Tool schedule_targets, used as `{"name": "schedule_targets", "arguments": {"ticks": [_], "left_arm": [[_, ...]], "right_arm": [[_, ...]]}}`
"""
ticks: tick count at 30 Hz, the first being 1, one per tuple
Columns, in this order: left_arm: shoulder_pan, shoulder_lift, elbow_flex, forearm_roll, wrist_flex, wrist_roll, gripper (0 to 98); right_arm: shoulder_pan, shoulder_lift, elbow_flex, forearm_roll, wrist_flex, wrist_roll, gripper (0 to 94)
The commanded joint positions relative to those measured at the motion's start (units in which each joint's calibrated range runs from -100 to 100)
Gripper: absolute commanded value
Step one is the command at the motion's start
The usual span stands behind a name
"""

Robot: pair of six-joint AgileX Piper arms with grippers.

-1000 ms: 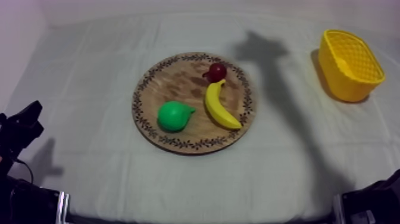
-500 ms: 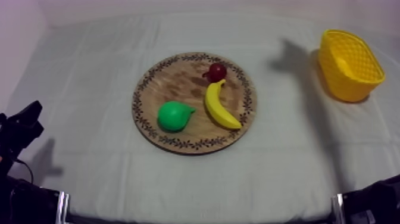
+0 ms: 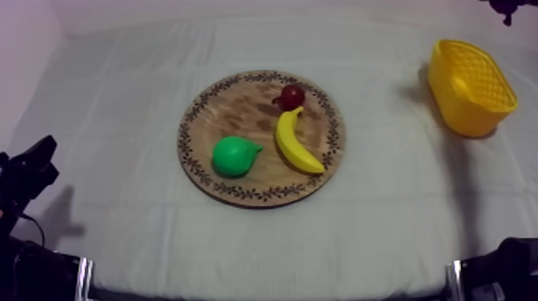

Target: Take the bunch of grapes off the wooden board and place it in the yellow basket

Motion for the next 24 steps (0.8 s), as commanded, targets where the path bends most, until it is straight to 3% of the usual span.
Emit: {"name": "schedule_targets", "arguments": {"ticks": [1,24], "left_arm": [[-0.02,0.0,-0.04,-0.02,-0.04,0.0,0.1],[-0.02,0.0,-0.04,-0.02,-0.04,0.0,0.1]], "right_arm": [[0.52,1.14,0.09,-0.07,0.55,-0.05,22.0],[3.07,19.85,-0.99,1.61,3.8,-0.92,21.7]]}}
